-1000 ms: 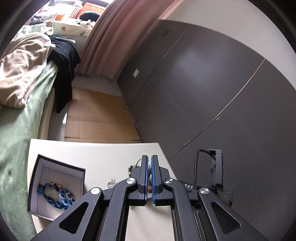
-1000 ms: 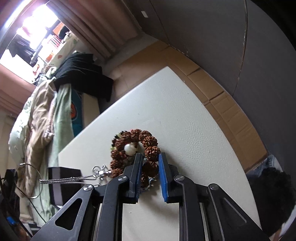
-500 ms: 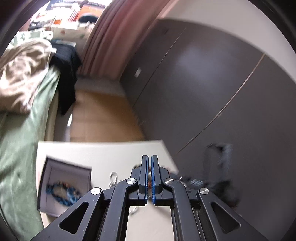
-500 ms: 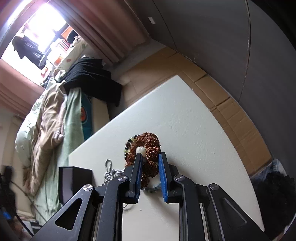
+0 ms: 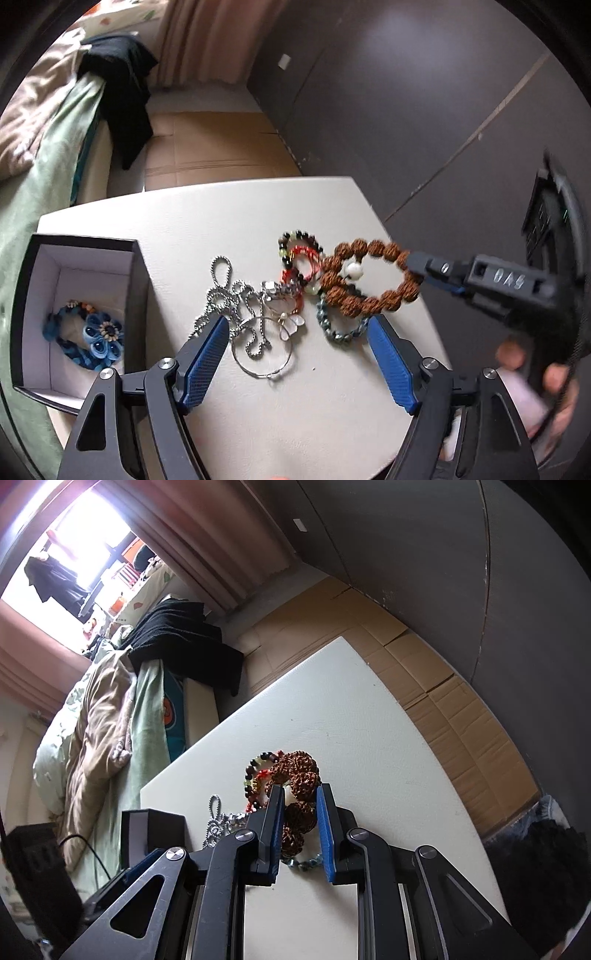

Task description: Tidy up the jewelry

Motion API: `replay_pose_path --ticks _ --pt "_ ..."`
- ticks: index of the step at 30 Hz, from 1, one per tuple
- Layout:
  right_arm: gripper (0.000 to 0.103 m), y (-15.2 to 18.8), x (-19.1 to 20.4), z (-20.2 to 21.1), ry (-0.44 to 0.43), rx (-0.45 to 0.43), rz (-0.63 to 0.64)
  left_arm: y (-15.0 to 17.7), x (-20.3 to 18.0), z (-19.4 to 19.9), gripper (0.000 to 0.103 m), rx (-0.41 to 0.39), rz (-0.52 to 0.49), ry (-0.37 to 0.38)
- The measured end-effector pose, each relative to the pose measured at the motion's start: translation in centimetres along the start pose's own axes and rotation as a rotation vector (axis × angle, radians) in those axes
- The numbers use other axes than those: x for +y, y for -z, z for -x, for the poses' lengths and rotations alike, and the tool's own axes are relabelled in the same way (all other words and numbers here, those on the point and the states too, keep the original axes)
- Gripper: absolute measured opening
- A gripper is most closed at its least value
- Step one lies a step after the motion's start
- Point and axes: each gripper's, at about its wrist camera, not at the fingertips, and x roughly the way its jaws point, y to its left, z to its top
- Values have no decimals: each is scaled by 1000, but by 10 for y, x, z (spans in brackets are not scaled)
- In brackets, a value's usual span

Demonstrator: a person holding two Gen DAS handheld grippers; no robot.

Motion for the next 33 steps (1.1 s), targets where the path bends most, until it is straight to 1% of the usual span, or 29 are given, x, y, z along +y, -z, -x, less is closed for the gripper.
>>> replay_pose_path --ticks 3,5,6,7,9,10,11,15,18,19,20,22,23,24,25,26,28,30,31,33 --pt "19 0 -7 2 0 5 -11 9 -12 -12 77 4 -84 -78" --pt "19 -1 -11 3 -10 6 -21 15 -17 -23 65 26 -135 -94" --pt "19 -2 -12 4 -17 5 -25 16 -18 -28 56 42 -145 -94" --pt "19 -2 -13 6 -29 3 -27 18 -18 -33 50 56 -150 -99" --pt "19 -2 -14 11 -58 -2 -27 23 -17 -45 44 83 -157 -122" --pt "19 -2 -14 12 -70 -4 -26 25 -17 -47 40 89 -159 -127" --pt "19 -2 -13 16 -88 -10 -22 27 -17 -51 38 96 -161 -135" --pt "19 -1 -11 27 -130 -31 -12 29 -19 -60 37 105 -172 -143" --pt "19 -2 -8 34 -146 -47 -3 29 -22 -62 34 88 -182 -157" --pt "3 -2 -8 35 -155 -49 -1 29 -23 -63 29 86 -188 -165" --pt "2 -2 -8 35 -175 -43 -3 30 -24 -63 24 78 -198 -189" --pt "3 -2 -8 35 -188 -43 -6 30 -23 -63 7 73 -211 -224" --pt "3 -2 -7 35 -179 -45 -2 30 -21 -63 6 73 -210 -225" --pt "3 -2 -7 33 -163 -42 4 29 -18 -61 5 73 -195 -203" --pt "3 -2 -8 30 -154 -29 4 27 -13 -60 1 74 -173 -184" --pt "3 -2 -8 23 -141 3 1 26 -10 -59 1 77 -154 -175" --pt "3 -2 -13 13 -107 40 -4 25 -5 -54 1 71 -132 -167" --pt "3 -2 -20 7 -46 62 -13 23 -4 -46 1 52 -119 -146" --pt "6 -2 -22 5 -19 71 -13 21 -4 -41 1 41 -111 -128" --pt "26 -3 -29 2 16 88 -4 17 -2 -29 1 18 -96 -104"
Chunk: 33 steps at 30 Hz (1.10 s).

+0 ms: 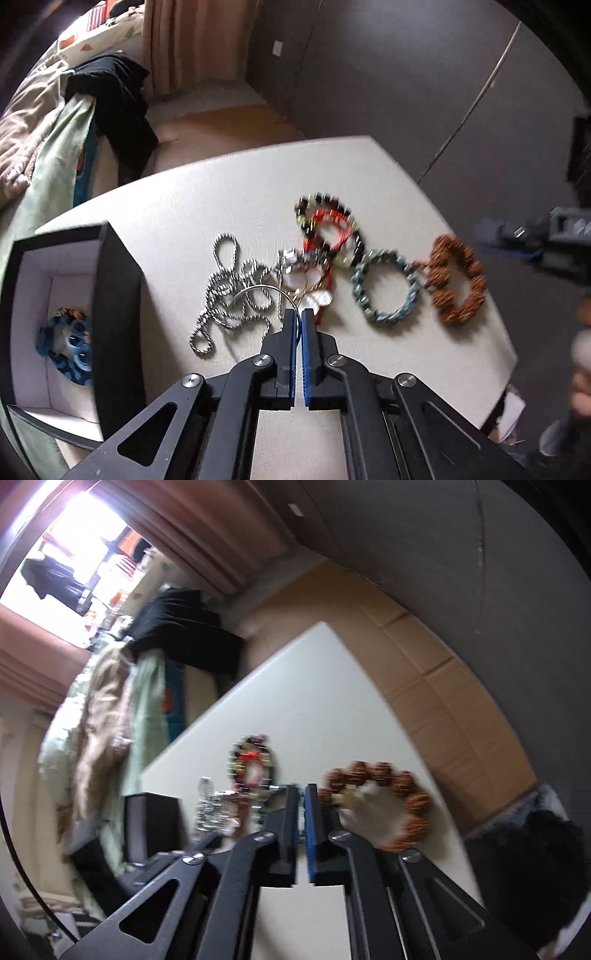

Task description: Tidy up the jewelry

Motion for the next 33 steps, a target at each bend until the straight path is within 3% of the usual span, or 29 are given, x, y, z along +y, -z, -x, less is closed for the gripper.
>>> replay_pose_path --ticks 1,2,9,13,15,18,19,24,29,33 --pt "45 0 -4 0 21 -3 0 -2 0 1 1 -9 7 7" --pt "49 0 -8 1 70 -15 3 -5 1 6 1 -21 18 17" --pt "49 0 -28 -8 274 -2 65 -14 17 40 1 -97 106 107" --pt "49 3 -25 -27 343 45 123 -17 27 54 1 -127 141 141" --pt "46 7 -18 -39 411 69 182 -17 29 59 1 -139 148 151" --pt "40 14 -6 -38 479 34 262 -17 32 68 1 -161 158 169" --pt "21 16 -2 -37 502 16 287 -17 32 72 1 -169 160 173" --pt "20 18 6 -24 456 -40 308 -19 33 90 1 -213 167 218" --pt "20 18 26 22 271 -172 283 -24 30 109 1 -259 169 249" --pt "20 22 41 36 144 -210 267 -26 26 121 1 -290 162 264"
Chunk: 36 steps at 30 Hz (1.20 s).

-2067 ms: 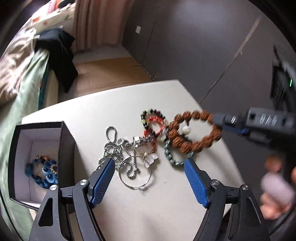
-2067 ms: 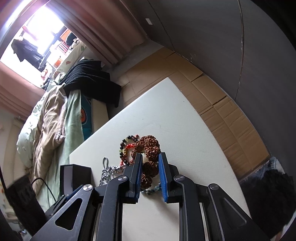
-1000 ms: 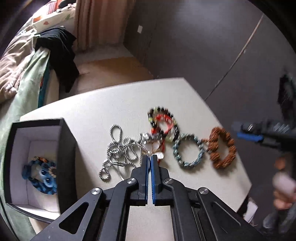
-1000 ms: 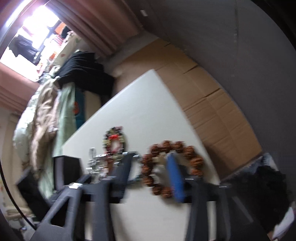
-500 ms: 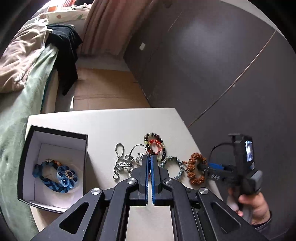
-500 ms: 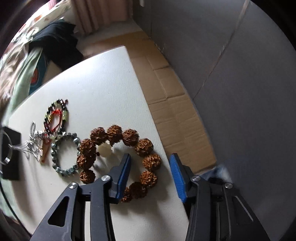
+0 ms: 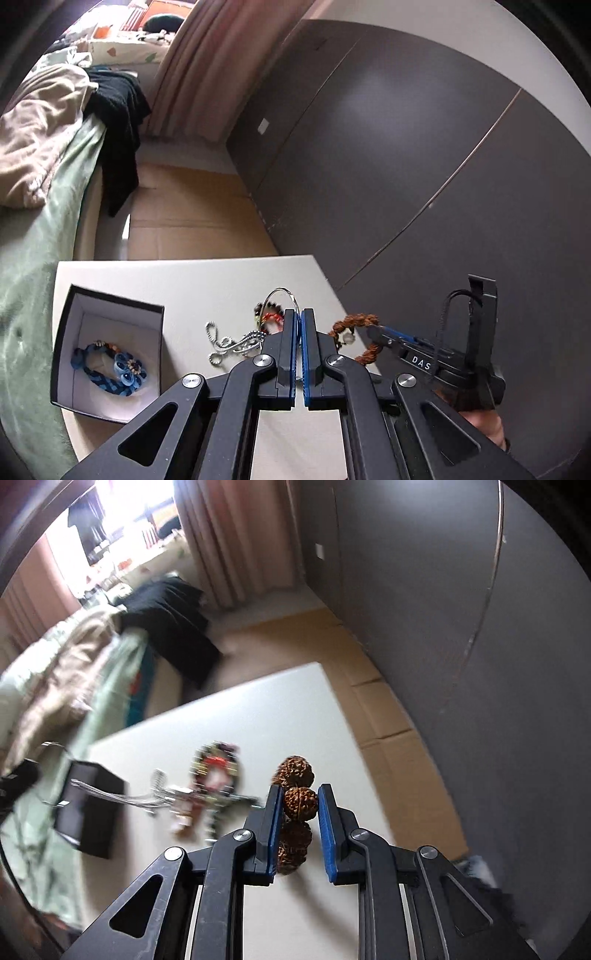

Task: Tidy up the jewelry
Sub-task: 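Carry the brown bead bracelet with the right gripper and drop it into the black box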

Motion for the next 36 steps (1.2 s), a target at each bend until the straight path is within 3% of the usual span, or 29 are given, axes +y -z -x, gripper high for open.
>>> replay_pose_path --ticks 4,9,16,22,24,29,36 --pt "20 -1 16 8 -149 -49 -31 -2 -2 4 1 -10 -2 8" --pt "20 1 41 -6 -290 -23 -59 -1 4 2 1 -7 11 -5" --pt "20 2 75 -33 -314 15 -29 -2 26 2 1 -6 64 -43" --pt "20 -3 81 -36 -375 15 -45 -7 44 -2 1 -1 100 -50" --pt "20 -4 85 -47 -346 33 -38 -10 45 1 1 -8 104 -46" --pt "20 0 88 -79 -177 123 -22 -22 40 27 1 -79 99 -37" --pt "20 -3 80 -76 -144 124 -29 -36 28 70 1 -195 86 -24"
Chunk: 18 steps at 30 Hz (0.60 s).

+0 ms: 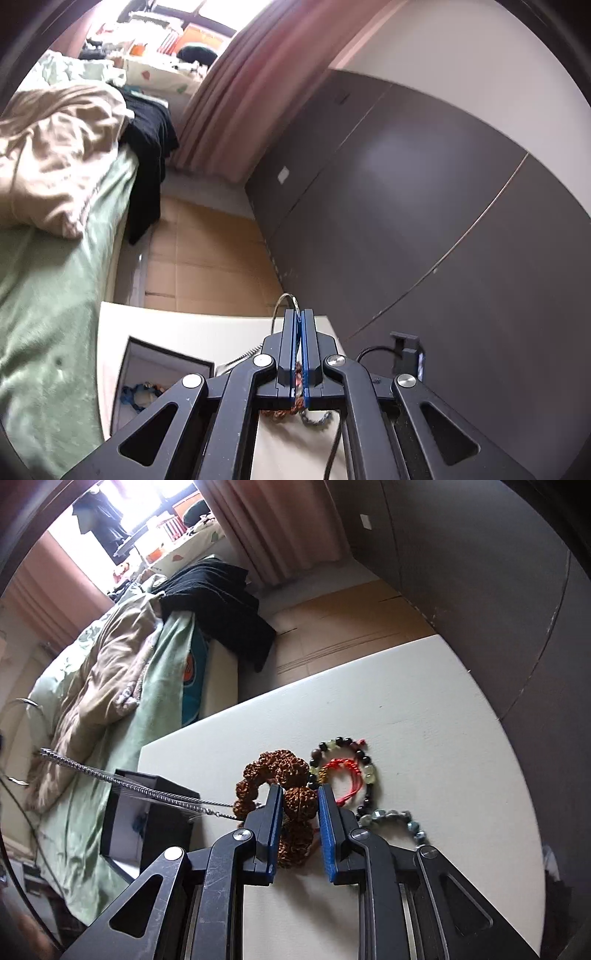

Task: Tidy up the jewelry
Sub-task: 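Carry the brown bead bracelet with the right gripper and drop it into the black box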

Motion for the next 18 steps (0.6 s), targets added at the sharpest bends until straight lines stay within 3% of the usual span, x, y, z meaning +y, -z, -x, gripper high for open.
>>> replay_pose_path --ticks 9,14,18 --pt "20 3 -1 8 -7 -10 -1 -17 -20 54 1 -135 -31 23" --pt "20 6 4 22 -72 -44 -4 -20 -28 75 1 -172 -43 60" --pt "20 7 17 40 -139 -100 12 -17 -29 75 1 -171 -69 24"
